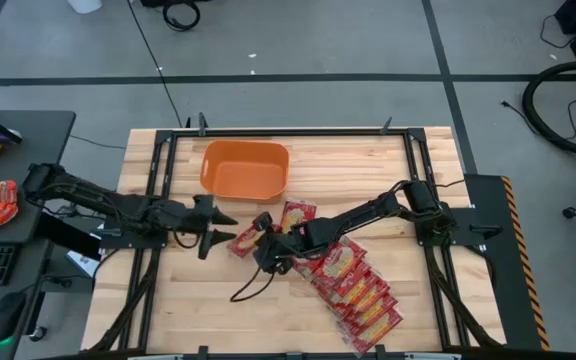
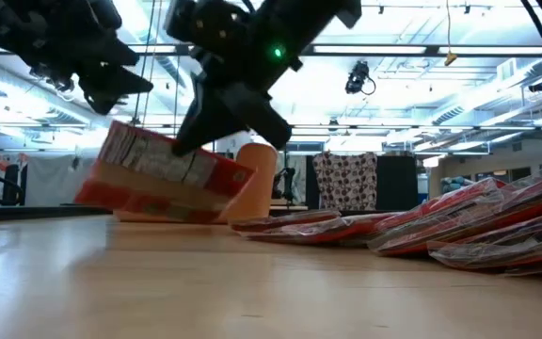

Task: Sort popcorn bags into baskets
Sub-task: Put the popcorn bag into the orange bin

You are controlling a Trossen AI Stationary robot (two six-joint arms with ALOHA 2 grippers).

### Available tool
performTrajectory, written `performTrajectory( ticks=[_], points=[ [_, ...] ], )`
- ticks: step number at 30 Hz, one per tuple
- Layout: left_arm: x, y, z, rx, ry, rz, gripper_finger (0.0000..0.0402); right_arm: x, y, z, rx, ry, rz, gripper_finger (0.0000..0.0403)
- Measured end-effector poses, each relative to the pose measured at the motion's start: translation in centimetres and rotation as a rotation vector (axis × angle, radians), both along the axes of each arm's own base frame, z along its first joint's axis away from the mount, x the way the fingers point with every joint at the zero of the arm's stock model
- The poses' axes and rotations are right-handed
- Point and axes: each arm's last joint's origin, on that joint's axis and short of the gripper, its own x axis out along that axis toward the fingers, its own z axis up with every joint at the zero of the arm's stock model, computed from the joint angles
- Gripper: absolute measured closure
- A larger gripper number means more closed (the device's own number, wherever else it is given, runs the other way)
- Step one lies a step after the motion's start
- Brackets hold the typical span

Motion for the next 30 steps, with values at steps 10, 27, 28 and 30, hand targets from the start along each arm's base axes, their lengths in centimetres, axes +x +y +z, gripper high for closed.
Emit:
performTrajectory(
  ticks=[10,27,28,30],
  points=[
    [-1.5,0.4,1.6,0.051,-0.109,-0.003,0.0198,0.6,-0.3,2.8,-0.085,-0.012,-0.075,0.0398],
    [-4.3,1.8,4.0,0.240,-0.286,0.199,0.0198,2.7,-4.2,7.6,-0.185,-0.270,-0.346,0.0398],
    [-4.5,1.9,4.2,0.248,-0.296,0.210,0.0198,2.8,-4.6,7.7,-0.185,-0.287,-0.360,0.0398],
    [-4.8,2.0,4.4,0.254,-0.313,0.233,0.0198,3.0,-5.4,8.0,-0.189,-0.315,-0.392,0.0398]
  ],
)
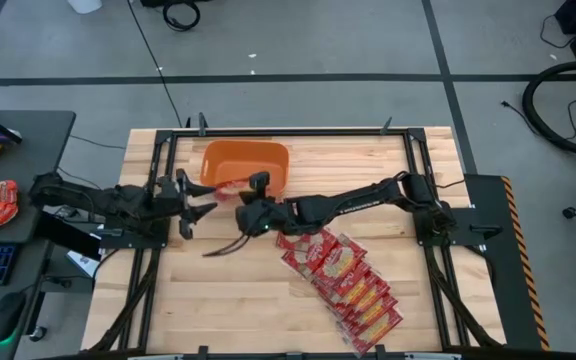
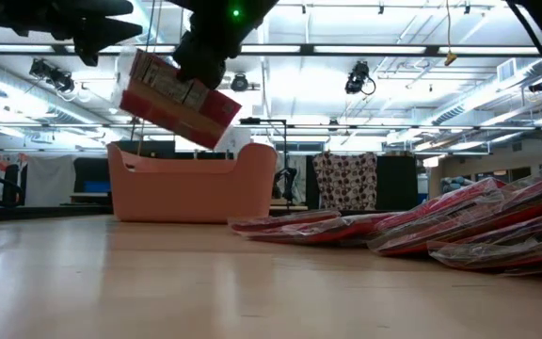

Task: Sort popcorn bags into baskets
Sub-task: Put the popcorn bag into the orange bin

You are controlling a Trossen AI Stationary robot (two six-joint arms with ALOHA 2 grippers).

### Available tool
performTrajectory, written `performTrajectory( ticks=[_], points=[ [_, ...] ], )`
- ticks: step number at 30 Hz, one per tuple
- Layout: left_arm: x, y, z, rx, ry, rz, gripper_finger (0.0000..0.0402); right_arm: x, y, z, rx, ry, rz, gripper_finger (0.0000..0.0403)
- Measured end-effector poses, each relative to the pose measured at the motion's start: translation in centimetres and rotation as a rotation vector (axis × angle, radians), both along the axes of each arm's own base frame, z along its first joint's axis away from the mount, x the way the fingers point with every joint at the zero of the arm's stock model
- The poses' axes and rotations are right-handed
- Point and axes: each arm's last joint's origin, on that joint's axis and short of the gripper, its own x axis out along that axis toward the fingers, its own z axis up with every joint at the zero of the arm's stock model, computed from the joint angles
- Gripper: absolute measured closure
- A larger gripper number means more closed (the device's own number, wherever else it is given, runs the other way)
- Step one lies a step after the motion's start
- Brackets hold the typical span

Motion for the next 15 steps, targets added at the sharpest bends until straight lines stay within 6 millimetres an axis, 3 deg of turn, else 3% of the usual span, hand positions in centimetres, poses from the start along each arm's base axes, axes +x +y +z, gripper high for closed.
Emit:
performTrajectory(
  ticks=[9,15],
  points=[
    [-0.2,0.2,0.1,0.000,-0.009,0.045,0.0198,0.1,-7.1,-0.5,0.126,-0.058,-0.142,0.0398],
    [-0.2,0.2,0.1,-0.007,-0.008,0.046,0.0198,-0.2,-11.6,-1.1,0.405,-0.110,-0.099,0.0382]
  ],
)
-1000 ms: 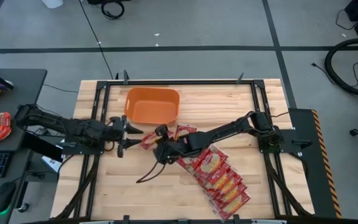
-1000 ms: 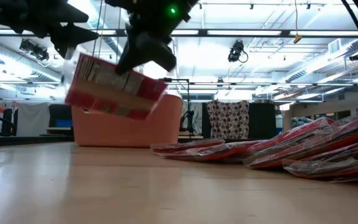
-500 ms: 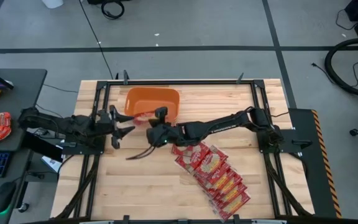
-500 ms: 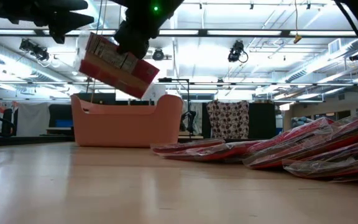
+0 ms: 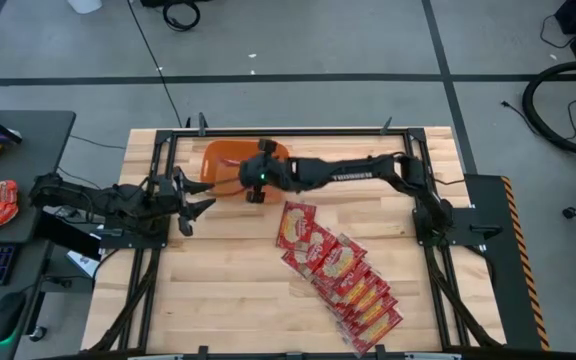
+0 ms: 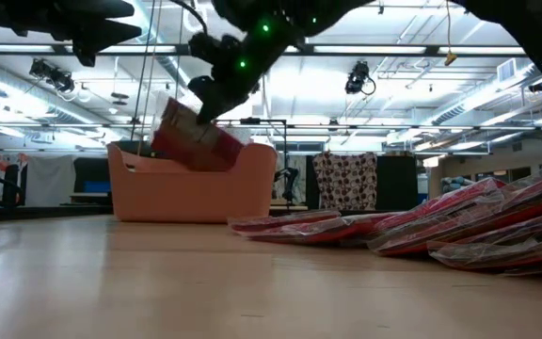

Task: Sort popcorn bags into baskets
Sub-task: Put the popcorn bag into the orange bin

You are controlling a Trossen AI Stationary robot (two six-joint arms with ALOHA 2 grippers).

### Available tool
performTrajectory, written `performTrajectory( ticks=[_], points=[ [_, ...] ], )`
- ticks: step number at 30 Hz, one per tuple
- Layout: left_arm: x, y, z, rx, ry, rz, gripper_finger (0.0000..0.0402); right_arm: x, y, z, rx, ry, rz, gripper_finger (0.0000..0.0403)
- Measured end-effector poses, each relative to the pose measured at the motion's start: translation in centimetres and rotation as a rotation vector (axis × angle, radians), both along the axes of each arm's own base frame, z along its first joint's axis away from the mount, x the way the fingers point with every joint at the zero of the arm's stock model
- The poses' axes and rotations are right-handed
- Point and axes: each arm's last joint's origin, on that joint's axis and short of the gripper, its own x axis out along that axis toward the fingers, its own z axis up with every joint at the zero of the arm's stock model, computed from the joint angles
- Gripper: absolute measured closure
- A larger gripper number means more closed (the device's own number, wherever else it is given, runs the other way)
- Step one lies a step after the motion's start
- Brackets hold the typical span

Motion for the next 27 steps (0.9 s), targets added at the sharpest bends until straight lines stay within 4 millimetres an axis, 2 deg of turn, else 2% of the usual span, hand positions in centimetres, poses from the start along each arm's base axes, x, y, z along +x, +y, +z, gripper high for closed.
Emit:
performTrajectory(
  ticks=[4,7,10,13,18,22,27],
  points=[
    [0.3,-0.1,-0.3,-0.014,0.027,0.007,0.0198,-0.3,-2.0,-0.3,0.143,-0.020,0.050,0.0329],
    [0.8,-0.2,-0.8,-0.018,0.065,0.008,0.0198,-0.6,-2.0,-0.7,0.158,0.030,0.054,0.0283],
    [1.3,-0.3,-1.4,-0.020,0.123,0.008,0.0198,-0.6,-0.5,-0.8,0.149,0.073,0.103,0.0249],
    [1.9,-0.5,-2.1,-0.038,0.175,-0.003,0.0198,-0.9,1.6,-0.6,0.111,0.151,0.174,0.0233],
    [3.1,-1.0,-3.3,-0.102,0.261,-0.046,0.0198,-1.8,5.0,-0.4,0.037,0.280,0.214,0.0231],
    [4.1,-1.4,-4.5,-0.147,0.344,-0.091,0.0198,-3.3,7.2,0.4,0.055,0.376,0.267,0.0231],
    [5.2,-1.7,-6.0,-0.181,0.425,-0.089,0.0198,-4.5,9.8,0.1,0.076,0.484,0.298,0.0231]
  ],
)
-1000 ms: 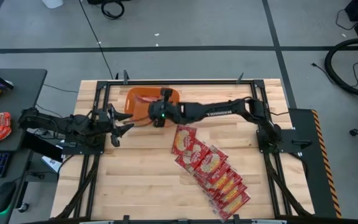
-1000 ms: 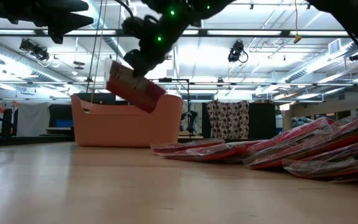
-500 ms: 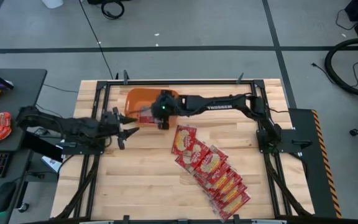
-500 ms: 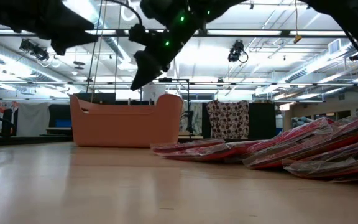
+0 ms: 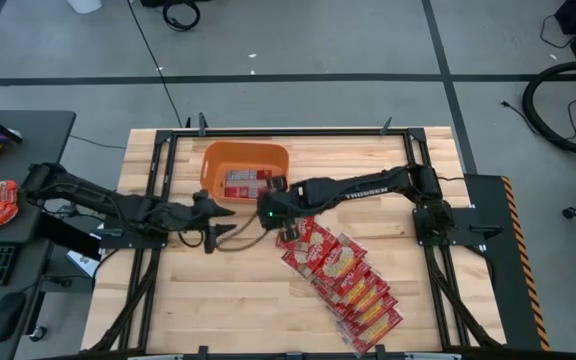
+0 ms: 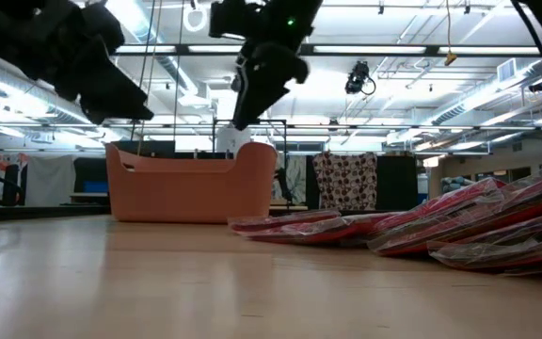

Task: Sort popcorn bags into baskets
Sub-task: Put the popcorn bag into the orange bin

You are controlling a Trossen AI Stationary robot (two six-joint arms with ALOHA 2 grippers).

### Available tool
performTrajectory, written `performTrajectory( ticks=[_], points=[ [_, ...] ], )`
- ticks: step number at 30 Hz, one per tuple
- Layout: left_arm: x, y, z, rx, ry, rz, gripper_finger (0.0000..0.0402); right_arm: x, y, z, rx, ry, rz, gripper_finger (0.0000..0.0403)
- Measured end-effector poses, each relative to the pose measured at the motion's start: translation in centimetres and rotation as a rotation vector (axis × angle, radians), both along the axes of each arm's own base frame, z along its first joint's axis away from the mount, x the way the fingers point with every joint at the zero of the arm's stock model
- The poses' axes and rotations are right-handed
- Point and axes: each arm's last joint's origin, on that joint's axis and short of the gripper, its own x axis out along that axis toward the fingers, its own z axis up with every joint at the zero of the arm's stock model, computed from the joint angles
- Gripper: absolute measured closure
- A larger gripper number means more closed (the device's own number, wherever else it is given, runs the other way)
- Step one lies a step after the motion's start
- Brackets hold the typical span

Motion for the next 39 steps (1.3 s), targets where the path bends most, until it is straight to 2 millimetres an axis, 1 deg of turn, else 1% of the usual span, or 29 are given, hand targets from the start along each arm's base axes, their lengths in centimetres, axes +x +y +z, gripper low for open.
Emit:
performTrajectory(
  ticks=[5,8,11,14,17,20,25,28,31,35,39],
  points=[
    [0.9,-0.4,-1.3,-0.028,0.066,-0.008,0.0198,-1.0,2.2,-0.7,-0.047,0.081,0.028,0.0231],
    [1.3,-0.9,-1.9,-0.037,0.092,-0.028,0.0198,-2.2,3.4,-0.8,-0.068,0.093,0.049,0.0231],
    [1.7,-1.3,-2.3,-0.037,0.102,-0.043,0.0198,-3.8,3.9,-1.4,-0.065,0.092,0.064,0.0231],
    [2.2,-1.6,-2.9,-0.032,0.119,-0.052,0.0198,-5.6,4.2,-2.9,-0.073,0.103,0.087,0.0231],
    [2.7,-1.9,-3.6,-0.030,0.129,-0.058,0.0198,-7.4,4.4,-4.0,-0.081,0.085,0.113,0.0231],
    [3.2,-2.1,-4.3,-0.035,0.154,-0.074,0.0198,-9.3,4.1,-5.2,-0.083,0.114,0.116,0.0231],
    [4.9,-2.6,-4.1,-0.032,0.201,-0.068,0.0198,-11.6,3.7,-6.2,-0.031,0.158,0.095,0.0230],
    [6.0,-3.0,-3.9,-0.015,0.238,-0.086,0.0198,-12.3,4.5,-6.8,0.055,0.181,0.103,0.0222],
    [7.1,-3.4,-3.7,0.011,0.262,-0.114,0.0198,-12.8,5.7,-7.0,0.093,0.183,0.118,0.0212],
    [8.5,-3.8,-3.7,0.057,0.284,-0.138,0.0198,-13.4,7.9,-7.4,0.109,0.160,0.172,0.0208],
    [9.2,-4.0,-3.7,0.088,0.299,-0.153,0.0198,-14.3,9.4,-8.9,0.092,0.117,0.220,0.0209]
  ],
)
